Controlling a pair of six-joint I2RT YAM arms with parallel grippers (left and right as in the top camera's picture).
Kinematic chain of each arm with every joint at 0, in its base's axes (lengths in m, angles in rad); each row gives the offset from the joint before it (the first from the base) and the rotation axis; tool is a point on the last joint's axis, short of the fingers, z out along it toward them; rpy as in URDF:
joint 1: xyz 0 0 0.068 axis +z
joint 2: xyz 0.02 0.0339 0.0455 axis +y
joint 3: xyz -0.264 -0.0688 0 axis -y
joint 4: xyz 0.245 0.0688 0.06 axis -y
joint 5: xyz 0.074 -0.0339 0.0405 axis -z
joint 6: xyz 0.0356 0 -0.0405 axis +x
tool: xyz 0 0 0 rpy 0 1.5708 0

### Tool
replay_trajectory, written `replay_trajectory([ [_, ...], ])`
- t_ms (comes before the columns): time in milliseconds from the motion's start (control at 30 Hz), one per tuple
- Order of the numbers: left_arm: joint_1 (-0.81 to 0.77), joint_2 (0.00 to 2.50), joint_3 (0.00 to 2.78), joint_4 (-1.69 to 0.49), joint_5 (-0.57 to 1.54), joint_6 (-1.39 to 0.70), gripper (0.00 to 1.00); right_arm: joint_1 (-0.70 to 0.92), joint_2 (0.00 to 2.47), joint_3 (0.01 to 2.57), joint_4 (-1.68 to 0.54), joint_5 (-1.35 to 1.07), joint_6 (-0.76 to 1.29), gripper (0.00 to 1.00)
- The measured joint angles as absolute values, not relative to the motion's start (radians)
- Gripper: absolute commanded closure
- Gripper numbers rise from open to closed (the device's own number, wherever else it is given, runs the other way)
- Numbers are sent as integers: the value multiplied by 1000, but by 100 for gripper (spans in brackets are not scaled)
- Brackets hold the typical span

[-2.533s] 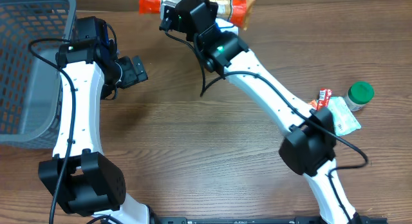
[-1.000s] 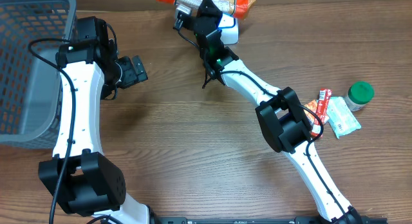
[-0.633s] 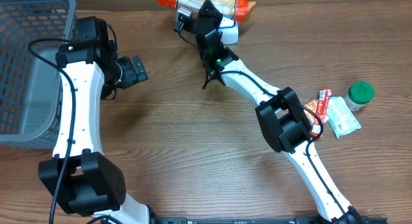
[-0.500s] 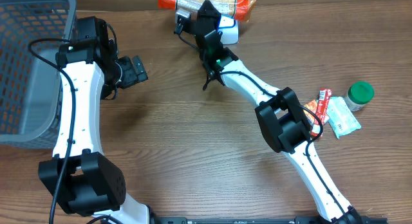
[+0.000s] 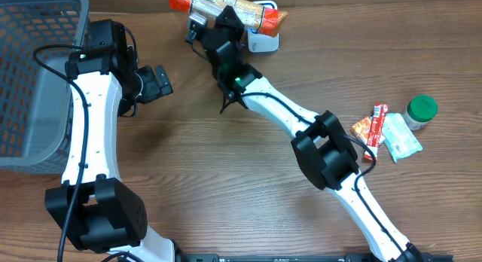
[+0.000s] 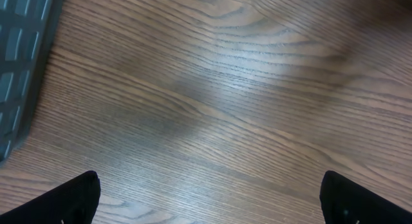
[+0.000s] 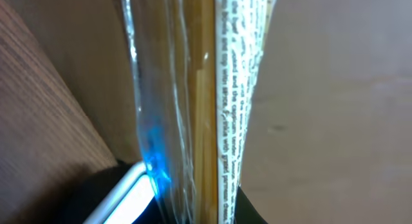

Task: Scan the item barcode
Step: 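Carry the spaghetti package right and lower it beside the snacks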

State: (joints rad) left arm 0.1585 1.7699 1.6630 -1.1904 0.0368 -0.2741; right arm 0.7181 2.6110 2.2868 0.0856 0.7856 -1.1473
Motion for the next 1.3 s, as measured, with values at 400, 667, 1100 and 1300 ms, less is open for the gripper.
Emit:
replay_trajectory([
  [400, 159, 1770, 1663, -1190, 36, -274, 0, 735, 2227, 2292, -1044, 675, -437, 96],
  [667, 159, 1770, 1663, -1190, 37, -274, 0, 647, 2217, 2271, -1498, 257, 1, 96],
  [1100, 159, 1770, 1663, -1190, 37, -274, 0, 479, 2217, 1914, -1486, 118, 239, 96],
  [1300, 159, 1770, 1663, -1190, 36, -274, 0, 422, 2213, 1811, -1428, 131, 268, 84],
])
